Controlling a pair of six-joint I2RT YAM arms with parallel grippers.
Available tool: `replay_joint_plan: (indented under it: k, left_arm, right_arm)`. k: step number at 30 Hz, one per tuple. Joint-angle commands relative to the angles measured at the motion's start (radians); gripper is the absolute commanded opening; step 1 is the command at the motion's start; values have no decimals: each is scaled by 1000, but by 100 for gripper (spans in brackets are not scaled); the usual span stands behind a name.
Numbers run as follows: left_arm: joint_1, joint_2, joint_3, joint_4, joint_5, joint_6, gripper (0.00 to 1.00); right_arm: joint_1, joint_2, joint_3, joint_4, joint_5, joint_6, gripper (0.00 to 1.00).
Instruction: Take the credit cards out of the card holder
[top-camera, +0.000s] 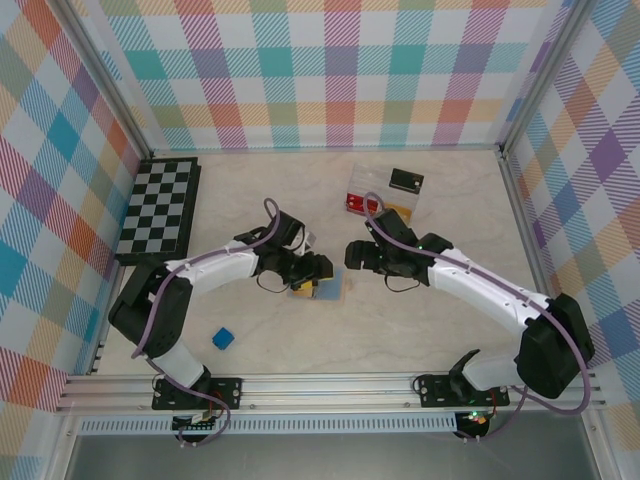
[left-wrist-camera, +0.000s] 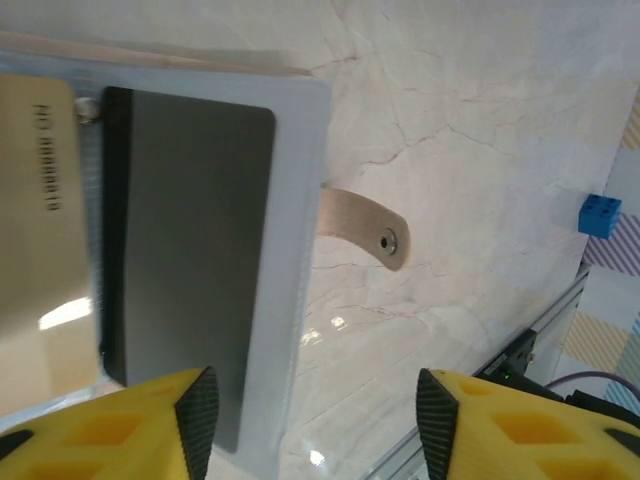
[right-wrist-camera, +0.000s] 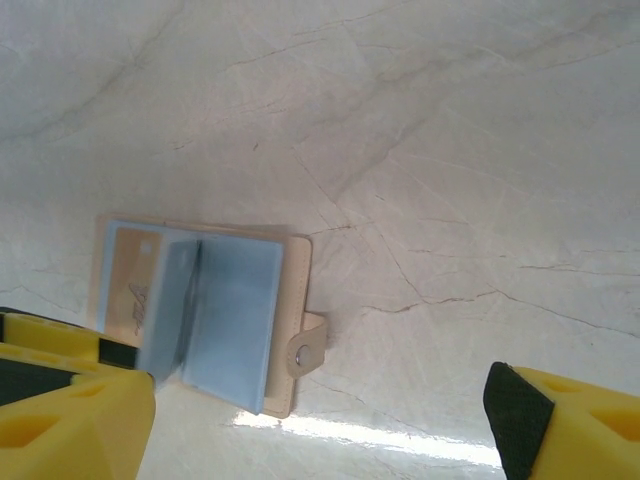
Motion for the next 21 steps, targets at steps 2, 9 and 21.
replay_joint_plan:
  k: [2,9,21]
  left_arm:
    - [-6,27,30,31,30,-41,60]
    - [61,-53,-5,-54,-37,-34,61]
    - [175,-117,-93,-75,-62,-54,46]
  right_arm:
    - [-3,-24,-8,6,9,-8,89]
    - [-3,33,5,50,-98,-42,78]
    - [70,315,168,62,-222,-9,42]
